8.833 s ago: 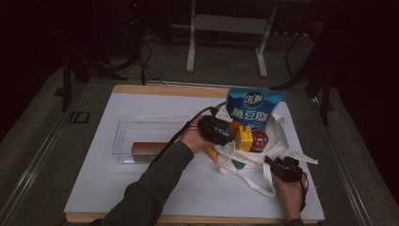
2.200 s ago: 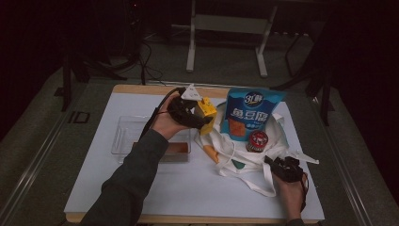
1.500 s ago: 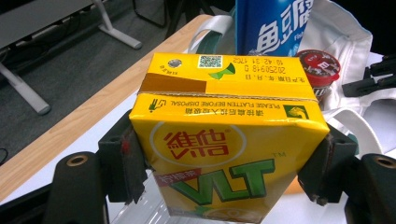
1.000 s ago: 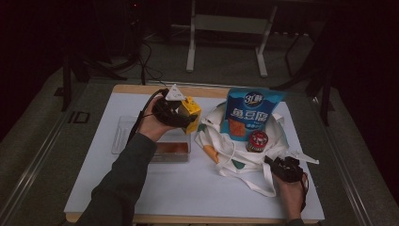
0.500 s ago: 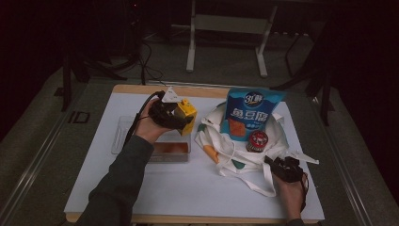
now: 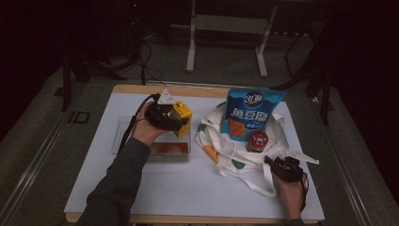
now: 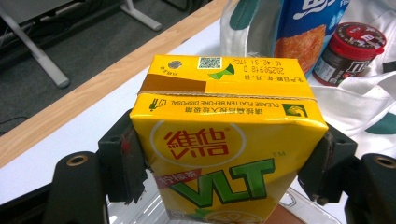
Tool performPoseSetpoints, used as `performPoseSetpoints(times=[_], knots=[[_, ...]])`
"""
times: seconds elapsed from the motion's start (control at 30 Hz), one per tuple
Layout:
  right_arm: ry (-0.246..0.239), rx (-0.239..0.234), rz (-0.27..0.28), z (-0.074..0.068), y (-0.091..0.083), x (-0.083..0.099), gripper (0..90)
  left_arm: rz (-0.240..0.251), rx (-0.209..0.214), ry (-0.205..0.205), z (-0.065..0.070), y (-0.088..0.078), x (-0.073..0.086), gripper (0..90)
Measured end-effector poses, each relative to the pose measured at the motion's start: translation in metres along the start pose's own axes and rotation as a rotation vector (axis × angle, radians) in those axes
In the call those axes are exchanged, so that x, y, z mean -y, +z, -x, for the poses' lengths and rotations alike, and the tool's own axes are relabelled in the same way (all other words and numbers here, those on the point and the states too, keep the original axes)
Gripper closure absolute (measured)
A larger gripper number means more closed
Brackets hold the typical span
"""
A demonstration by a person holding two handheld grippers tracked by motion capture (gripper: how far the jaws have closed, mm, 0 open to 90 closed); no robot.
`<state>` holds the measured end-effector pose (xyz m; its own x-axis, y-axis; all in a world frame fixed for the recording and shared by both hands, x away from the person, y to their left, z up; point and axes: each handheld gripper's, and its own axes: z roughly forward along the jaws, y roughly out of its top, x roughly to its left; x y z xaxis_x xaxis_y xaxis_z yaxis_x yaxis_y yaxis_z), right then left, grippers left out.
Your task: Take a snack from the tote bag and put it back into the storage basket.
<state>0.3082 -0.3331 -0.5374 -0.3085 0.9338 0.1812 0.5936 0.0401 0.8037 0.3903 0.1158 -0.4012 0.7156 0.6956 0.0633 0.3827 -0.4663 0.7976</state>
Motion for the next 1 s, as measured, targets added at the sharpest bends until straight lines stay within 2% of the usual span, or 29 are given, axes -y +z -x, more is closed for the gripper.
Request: performPoseSetpoints(times=[0.57,1.0], knots=[[0.001,-0.002,0.0,0.0,0.0,0.0,63.8,-0.016,-0.024,-0.042,-0.008,0.0,0.019,28.3],[0.001,-0.003,0.001,0.0,0.0,0.0,63.7,-0.009,-0.065,-0.104,-0.021,-0.008,0.04,28.3]])
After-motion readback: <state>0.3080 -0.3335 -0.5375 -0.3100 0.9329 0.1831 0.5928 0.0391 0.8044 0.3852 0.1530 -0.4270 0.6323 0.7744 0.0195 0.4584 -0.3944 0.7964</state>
